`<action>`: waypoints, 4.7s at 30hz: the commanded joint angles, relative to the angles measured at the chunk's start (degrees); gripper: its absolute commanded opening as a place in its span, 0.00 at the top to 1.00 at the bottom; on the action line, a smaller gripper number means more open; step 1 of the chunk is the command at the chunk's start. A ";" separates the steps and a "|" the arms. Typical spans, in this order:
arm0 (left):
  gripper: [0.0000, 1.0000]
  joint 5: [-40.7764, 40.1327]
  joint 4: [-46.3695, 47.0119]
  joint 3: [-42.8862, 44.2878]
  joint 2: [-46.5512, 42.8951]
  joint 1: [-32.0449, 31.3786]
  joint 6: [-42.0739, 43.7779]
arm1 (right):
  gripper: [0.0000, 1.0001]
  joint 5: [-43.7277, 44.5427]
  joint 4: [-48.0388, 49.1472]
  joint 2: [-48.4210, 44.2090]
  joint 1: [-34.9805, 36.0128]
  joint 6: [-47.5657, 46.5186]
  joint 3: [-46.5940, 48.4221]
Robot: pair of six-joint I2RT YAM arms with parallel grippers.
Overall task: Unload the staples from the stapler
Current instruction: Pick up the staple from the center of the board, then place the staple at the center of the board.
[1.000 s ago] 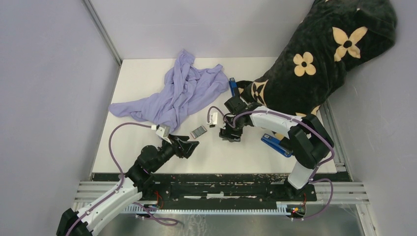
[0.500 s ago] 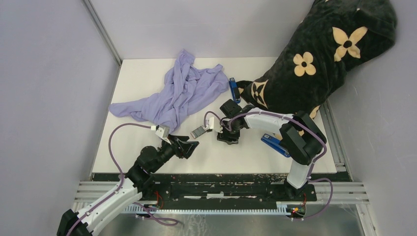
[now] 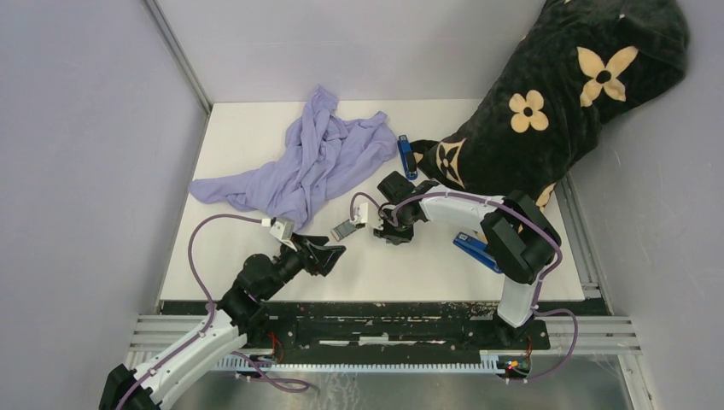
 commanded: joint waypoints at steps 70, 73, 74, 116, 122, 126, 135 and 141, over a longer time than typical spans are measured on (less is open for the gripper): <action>0.71 10.72 57.06 11.68 39.42 -4.36 -14.75 | 0.84 -58.28 23.32 -21.83 -10.09 49.41 -2.85; 0.79 11.15 57.42 11.77 39.72 -4.36 -14.94 | 0.84 -58.20 23.44 -21.69 -9.95 49.37 -2.83; 0.81 11.21 57.40 11.77 39.67 -4.36 -14.95 | 0.84 -58.23 23.43 -21.62 -9.96 49.40 -2.87; 0.92 -6.34 -52.66 76.79 80.54 -16.19 20.35 | 0.26 -30.17 -10.70 -24.76 -33.82 19.48 8.20; 0.91 -6.69 -55.50 83.76 88.15 -17.88 21.54 | 0.26 -30.81 -10.50 -25.39 -34.58 19.80 8.00; 0.91 -5.67 -56.17 85.30 91.71 -18.38 22.04 | 0.26 -30.77 -10.48 -25.78 -35.36 19.88 8.05; 0.89 -4.39 -55.82 84.99 95.23 -18.37 22.13 | 0.26 -30.52 -9.95 -26.37 -37.32 20.74 7.67; 0.77 -3.49 -55.67 84.68 95.73 -18.43 21.96 | 0.26 -30.98 -9.89 -26.50 -37.66 20.85 7.57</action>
